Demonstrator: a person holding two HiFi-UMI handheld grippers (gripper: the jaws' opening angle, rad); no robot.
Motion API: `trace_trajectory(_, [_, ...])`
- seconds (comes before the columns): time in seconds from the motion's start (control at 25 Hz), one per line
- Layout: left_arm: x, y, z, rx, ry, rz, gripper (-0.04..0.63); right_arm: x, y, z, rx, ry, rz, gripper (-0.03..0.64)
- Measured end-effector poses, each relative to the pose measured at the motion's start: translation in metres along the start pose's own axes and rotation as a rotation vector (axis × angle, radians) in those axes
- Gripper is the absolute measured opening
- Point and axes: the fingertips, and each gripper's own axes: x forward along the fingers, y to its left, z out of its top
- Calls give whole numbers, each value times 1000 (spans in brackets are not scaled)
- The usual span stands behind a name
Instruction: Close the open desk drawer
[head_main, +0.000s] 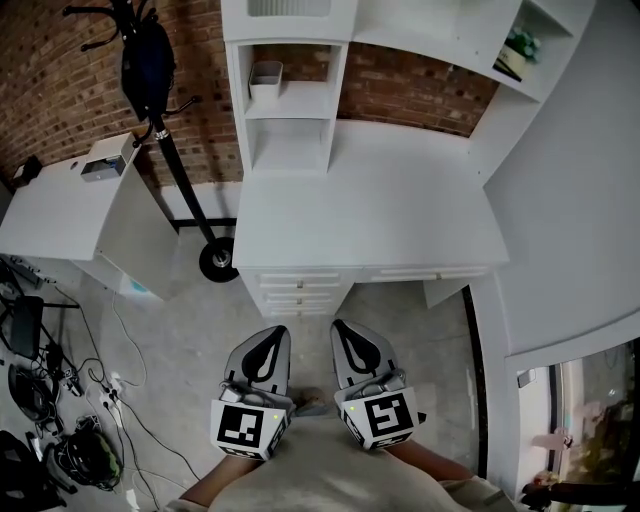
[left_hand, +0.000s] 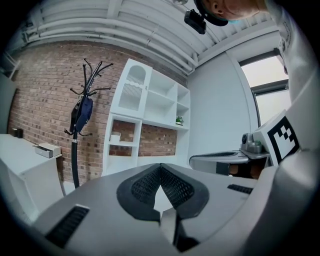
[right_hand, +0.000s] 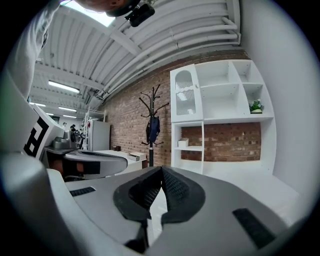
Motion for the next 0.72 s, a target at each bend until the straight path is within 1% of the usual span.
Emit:
trace_trajectory(0.08, [0, -4, 2, -15, -26, -5, 17, -2, 0, -4, 22, 2, -3, 29])
trace_trajectory(0.16, [1, -7, 1, -14, -33, -14, 17, -2, 0, -1, 26, -28, -9, 29])
trace_trajectory(0.36, [2, -9, -2, -15, -29, -22, 17, -2, 2, 1, 27, -53, -16, 29])
trace_trajectory(0.48, [1, -12, -8, -2, 4, -34, 17, -2, 2, 0, 20, -53, -14, 29])
trace_trajectory(0.6, [4, -14, -4, -15, -22, -34, 17, -1, 1, -2, 22, -48, -13, 29])
trace_trajectory(0.72, [6, -15, -6, -12, -9, -38, 17, 0, -2, -1, 23, -45, -13, 29])
